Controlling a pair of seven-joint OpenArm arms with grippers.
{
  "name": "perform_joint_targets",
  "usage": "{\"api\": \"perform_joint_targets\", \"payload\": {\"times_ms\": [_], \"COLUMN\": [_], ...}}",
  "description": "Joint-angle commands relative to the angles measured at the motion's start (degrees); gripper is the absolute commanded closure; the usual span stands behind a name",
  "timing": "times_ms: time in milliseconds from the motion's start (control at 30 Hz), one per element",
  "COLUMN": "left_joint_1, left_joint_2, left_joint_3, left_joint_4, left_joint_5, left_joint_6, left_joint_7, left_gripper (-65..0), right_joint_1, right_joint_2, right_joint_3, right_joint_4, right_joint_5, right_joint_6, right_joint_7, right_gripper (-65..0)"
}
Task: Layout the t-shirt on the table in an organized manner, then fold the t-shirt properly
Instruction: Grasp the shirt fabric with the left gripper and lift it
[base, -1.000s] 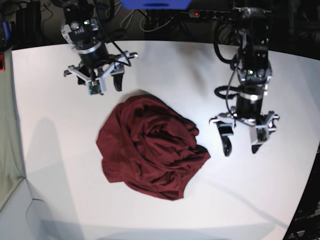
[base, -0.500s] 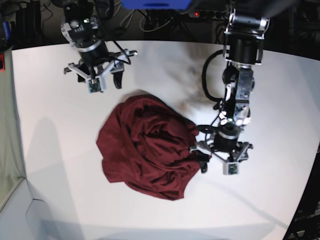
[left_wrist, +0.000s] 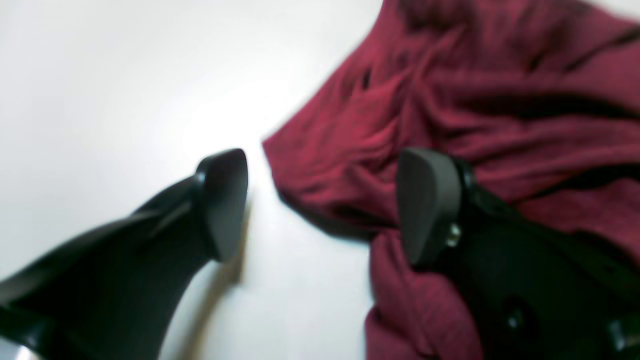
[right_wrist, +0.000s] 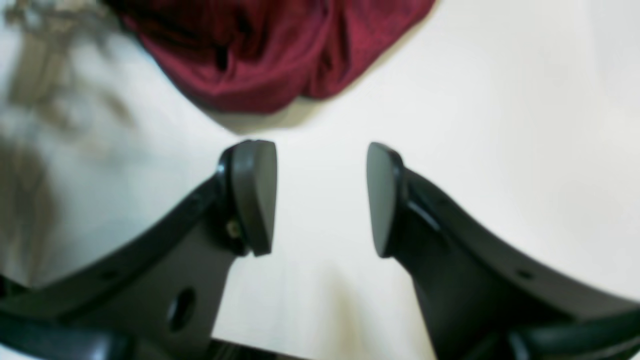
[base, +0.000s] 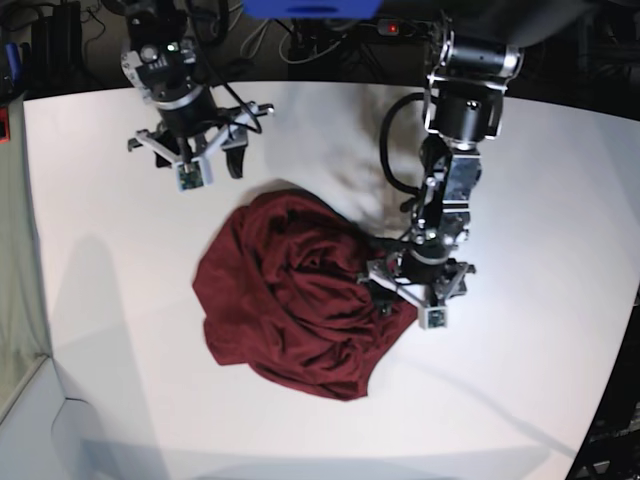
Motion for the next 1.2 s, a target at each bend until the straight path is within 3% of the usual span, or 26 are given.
{"api": "perform_joint_targets", "payload": {"times_ms": [0,67,133,300,400,533,833,1000,1167], "left_joint_1": [-2.3,-2.3,-2.4,-2.4,-2.2,-1.8,5.1,6.7,8.0], "left_joint_2": [0.3,0.3,0.4,0.4,0.4,0.3,0.3,0.4,0.8], "left_joint_3": [-0.1,-0.1,0.0,-0.1,-0.1,-0.1,-0.2,-0.2,-0.2], "left_joint_4": [0.5,0.4,0.4,0.5,0.4,3.3,32.5,47.6,57.9], "left_joint_5": [0.0,0.0,0.0,-0.1,-0.1,-0.1,-0.1,-0.1,-0.1], "left_joint_6": [-0.1,-0.1,-0.1,-0.1,-0.1,0.1,0.4,0.4,0.4], "left_joint_7": [-1.7,-1.7,-1.7,-1.7,-1.6,-1.6,-0.8,5.3,7.3], "left_gripper": [-44.8,-42.7,-35.0,-0.1,-2.7,-0.5,-0.3,-0.3,-0.3], "right_joint_1": [-0.1,-0.1,-0.1,-0.1,-0.1,0.0,0.0,-0.1,-0.1], "right_joint_2": [-0.1,-0.1,-0.1,-0.1,-0.1,-0.2,-0.2,-0.1,0.0], "right_joint_3": [0.1,0.1,0.1,0.1,0.1,0.1,0.1,0.1,0.1], "right_joint_4": [0.9,0.9,0.9,0.9,0.9,0.9,0.6,0.6,0.6], "right_joint_5": [-0.1,-0.1,-0.1,-0.1,-0.1,-0.1,-0.1,-0.1,-0.1], "right_joint_6": [0.2,0.2,0.2,0.2,0.2,0.2,0.2,0.2,0.2], "right_joint_7": [1.3,1.3,1.3,1.3,1.3,1.3,1.3,1.3,1.3], "right_gripper": [-29.8,-29.8,-29.8,-29.8,-29.8,-29.8,-29.8,-29.8,-29.8]}}
